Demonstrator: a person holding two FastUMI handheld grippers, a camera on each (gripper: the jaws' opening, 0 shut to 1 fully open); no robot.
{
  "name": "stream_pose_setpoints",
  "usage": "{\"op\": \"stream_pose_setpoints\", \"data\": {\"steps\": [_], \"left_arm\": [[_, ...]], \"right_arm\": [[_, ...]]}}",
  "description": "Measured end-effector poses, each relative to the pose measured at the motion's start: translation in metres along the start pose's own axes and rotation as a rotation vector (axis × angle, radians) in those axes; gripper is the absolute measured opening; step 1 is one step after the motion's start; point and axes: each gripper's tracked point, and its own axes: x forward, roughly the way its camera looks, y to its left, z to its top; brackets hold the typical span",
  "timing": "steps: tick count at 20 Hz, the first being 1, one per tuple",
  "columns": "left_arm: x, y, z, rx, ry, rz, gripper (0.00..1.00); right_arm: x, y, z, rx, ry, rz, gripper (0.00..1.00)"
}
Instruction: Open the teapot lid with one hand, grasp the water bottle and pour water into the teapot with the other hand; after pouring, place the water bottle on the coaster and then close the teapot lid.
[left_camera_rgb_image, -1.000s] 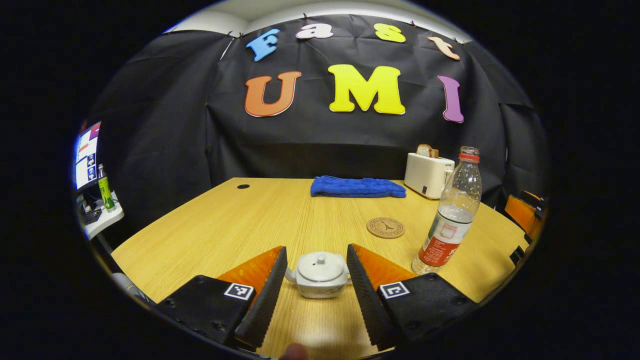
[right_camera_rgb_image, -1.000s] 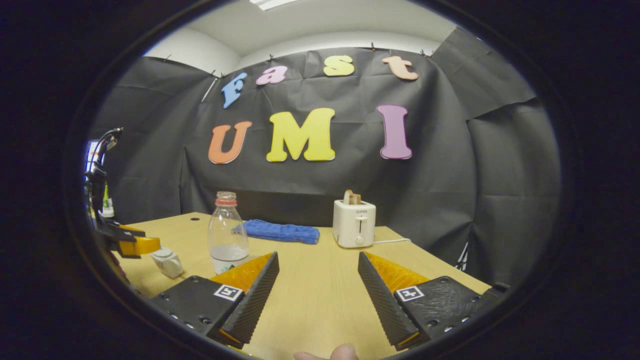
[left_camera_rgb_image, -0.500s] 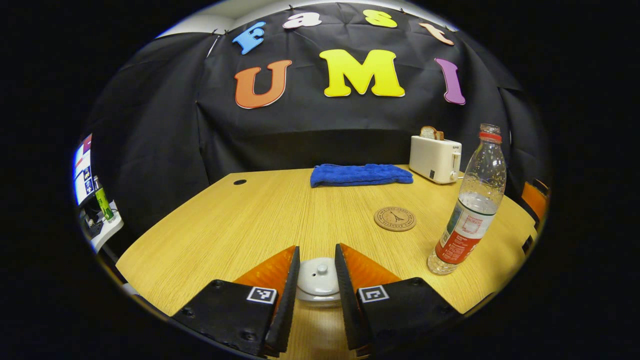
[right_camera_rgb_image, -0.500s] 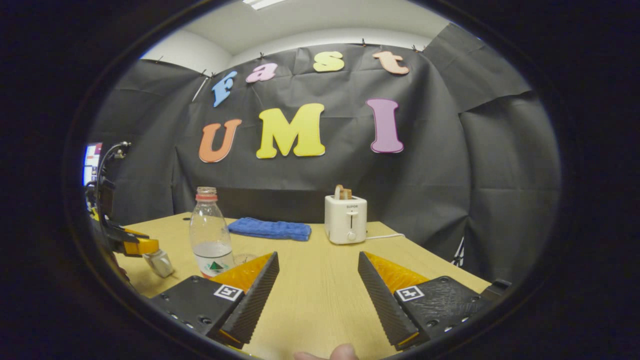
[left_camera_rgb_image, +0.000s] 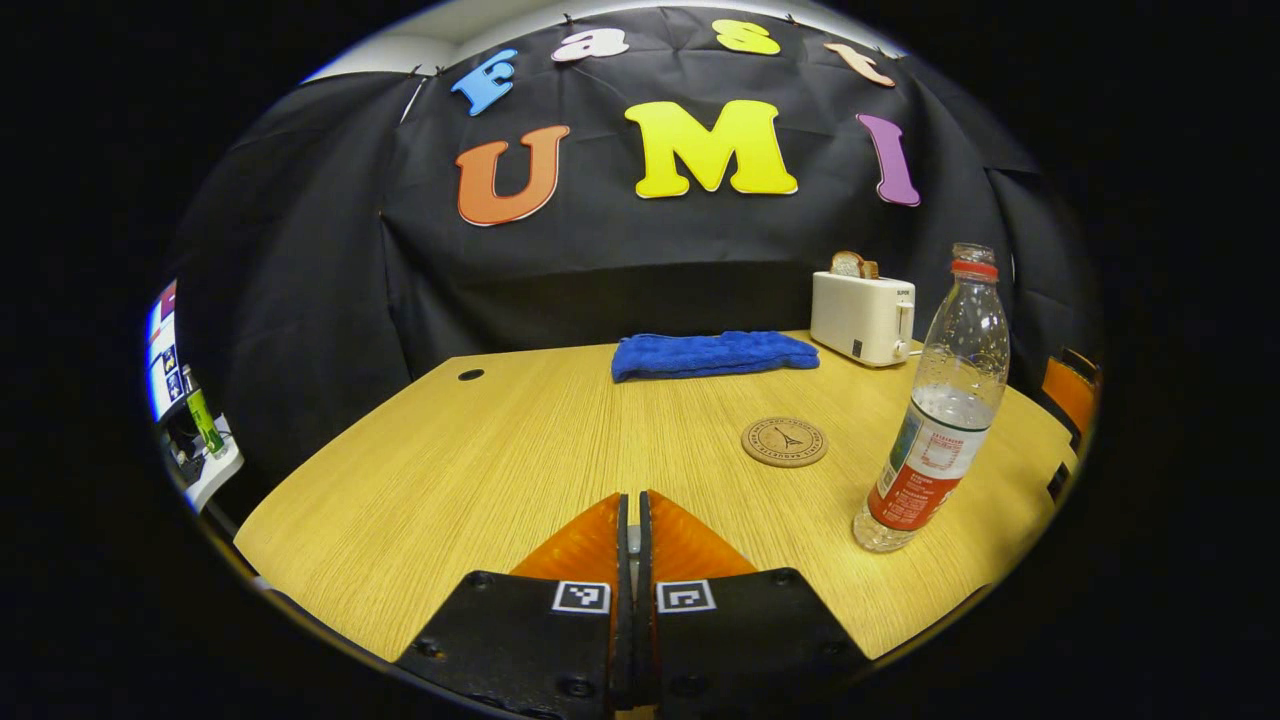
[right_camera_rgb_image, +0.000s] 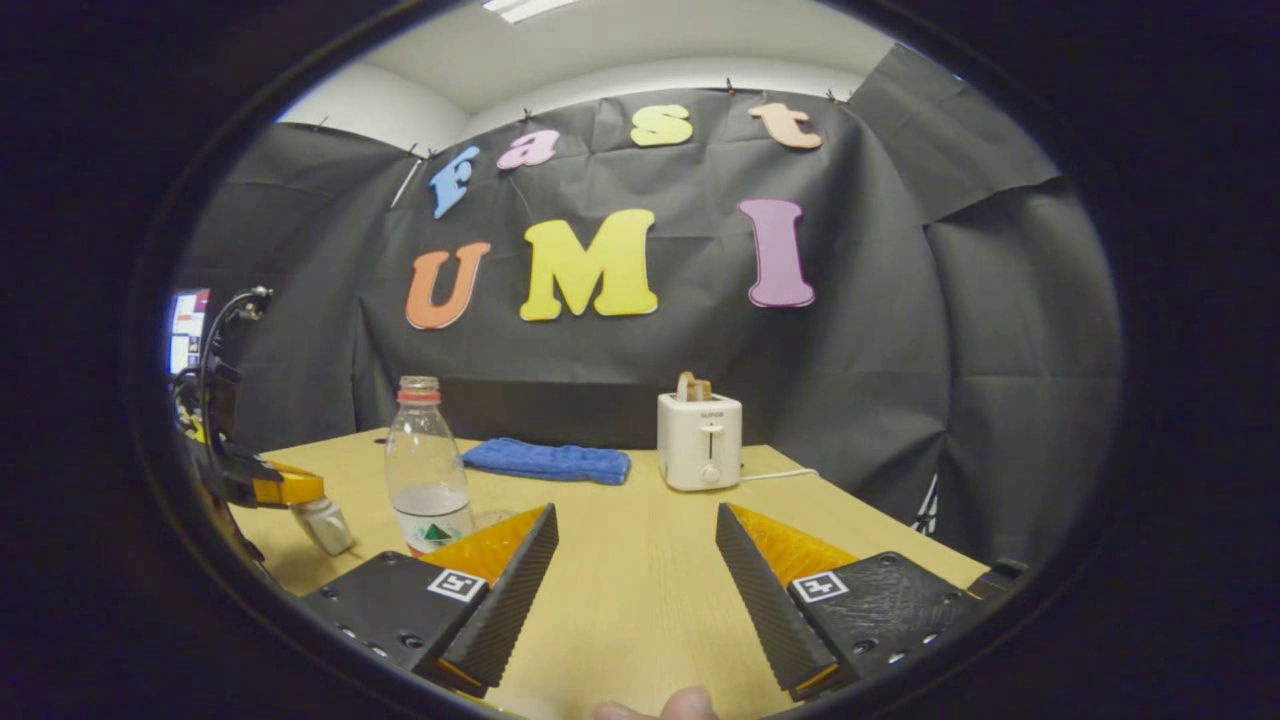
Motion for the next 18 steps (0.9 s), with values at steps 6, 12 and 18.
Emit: {"op": "stream_pose_setpoints", "data": {"steps": [6,12,18], "left_arm": [[-0.018,-0.001,0.028,-0.036,-0.079,-0.024,0.03],[-0.055,0.001,0.051,-0.132,-0.173,-0.032,0.03],[-0.090,0.025,0.060,-0.140,-0.243,0.002,0.03]], "right_arm": [[-0.005,0.039,-0.006,-0.033,0.035,0.139,0.95],[-0.005,0.091,-0.017,-0.071,0.083,0.270,0.95],[0.022,0.131,-0.040,-0.042,0.180,0.309,0.95]]}}
